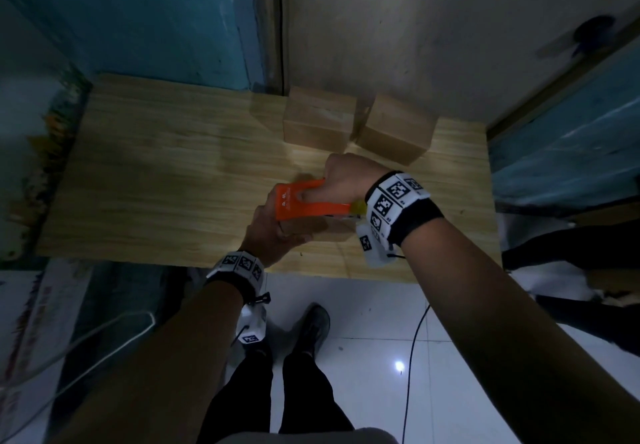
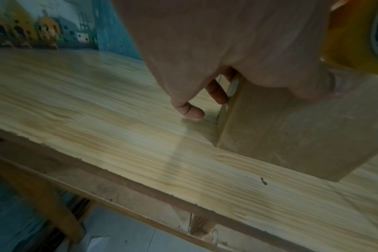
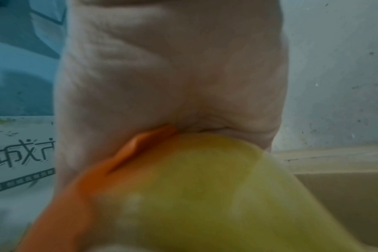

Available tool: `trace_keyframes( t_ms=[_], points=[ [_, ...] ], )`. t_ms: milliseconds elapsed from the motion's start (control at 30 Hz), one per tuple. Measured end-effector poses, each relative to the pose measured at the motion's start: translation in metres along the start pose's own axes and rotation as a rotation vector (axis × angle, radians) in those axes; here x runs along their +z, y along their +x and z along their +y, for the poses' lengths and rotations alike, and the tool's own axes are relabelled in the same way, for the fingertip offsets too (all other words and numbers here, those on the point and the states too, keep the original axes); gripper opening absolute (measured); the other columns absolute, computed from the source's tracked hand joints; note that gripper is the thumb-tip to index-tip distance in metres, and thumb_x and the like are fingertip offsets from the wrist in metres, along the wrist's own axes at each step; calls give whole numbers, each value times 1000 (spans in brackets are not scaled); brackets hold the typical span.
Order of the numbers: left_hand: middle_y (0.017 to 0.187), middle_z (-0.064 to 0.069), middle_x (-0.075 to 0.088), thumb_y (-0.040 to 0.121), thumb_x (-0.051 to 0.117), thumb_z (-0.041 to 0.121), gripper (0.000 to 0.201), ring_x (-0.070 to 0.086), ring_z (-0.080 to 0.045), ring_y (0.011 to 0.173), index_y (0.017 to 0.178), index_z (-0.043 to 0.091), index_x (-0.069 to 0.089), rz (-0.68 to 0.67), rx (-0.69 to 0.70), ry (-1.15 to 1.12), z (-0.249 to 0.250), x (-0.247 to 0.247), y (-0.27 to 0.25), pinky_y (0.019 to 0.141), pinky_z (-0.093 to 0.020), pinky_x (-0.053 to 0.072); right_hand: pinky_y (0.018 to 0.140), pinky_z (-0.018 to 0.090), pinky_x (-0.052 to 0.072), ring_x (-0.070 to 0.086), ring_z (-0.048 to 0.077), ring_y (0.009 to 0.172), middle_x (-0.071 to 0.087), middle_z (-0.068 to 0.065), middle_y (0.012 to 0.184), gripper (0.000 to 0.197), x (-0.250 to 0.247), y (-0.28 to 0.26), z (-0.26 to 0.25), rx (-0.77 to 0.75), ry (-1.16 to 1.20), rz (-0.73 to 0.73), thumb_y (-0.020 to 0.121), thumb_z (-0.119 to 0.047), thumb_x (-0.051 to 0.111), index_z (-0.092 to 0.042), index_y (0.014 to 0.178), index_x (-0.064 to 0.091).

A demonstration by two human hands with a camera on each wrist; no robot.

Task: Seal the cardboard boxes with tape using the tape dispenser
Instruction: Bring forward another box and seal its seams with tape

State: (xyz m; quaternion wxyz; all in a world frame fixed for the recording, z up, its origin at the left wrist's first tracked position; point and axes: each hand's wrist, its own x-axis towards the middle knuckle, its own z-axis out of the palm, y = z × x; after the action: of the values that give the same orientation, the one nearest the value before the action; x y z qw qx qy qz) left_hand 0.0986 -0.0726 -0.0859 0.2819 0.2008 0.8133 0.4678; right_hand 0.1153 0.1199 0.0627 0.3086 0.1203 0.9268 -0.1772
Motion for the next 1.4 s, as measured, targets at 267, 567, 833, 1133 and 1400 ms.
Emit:
trace_keyframes(
  t_ms=[267,567,833,1133,1400],
  points=[
    [112,3,65,47,92,49,102,64,-18,101,131,43,36,-67,-29,66,3,-5,5,77,-44,59,62,27,47,64,18,76,66,-1,81,57,-2,-10,22,21,73,-13,76,-78,58,-21,79,57],
    [115,2,61,37,89,61,111,60,-22,107,131,46,34,-94,-36,142,3,-5,14,81,-49,58,64,25,50,68,14,72,70,-3,75,55,-1,-17,40,61,133,-34,74,-77,62,-22,79,62],
    [116,1,61,29,85,73,119,61,-23,106,133,49,32,-100,-39,149,-6,-4,18,77,-49,59,78,37,60,72,16,68,75,-1,69,62,-4,-29,66,87,187,-58,73,-77,63,-16,80,74],
    [122,-3,54,50,95,36,106,55,-20,104,137,16,39,83,-44,131,0,-55,6,83,-37,51,68,28,40,61,25,79,69,11,94,69,-13,-58,125,276,-152,77,76,-74,64,-7,91,67],
    [124,2,43,60,92,11,95,46,-14,110,136,26,36,-8,-88,127,8,-63,11,73,-10,38,56,28,51,66,19,53,68,9,59,58,-25,-80,160,314,155,179,82,-64,67,-7,70,73]
  ],
)
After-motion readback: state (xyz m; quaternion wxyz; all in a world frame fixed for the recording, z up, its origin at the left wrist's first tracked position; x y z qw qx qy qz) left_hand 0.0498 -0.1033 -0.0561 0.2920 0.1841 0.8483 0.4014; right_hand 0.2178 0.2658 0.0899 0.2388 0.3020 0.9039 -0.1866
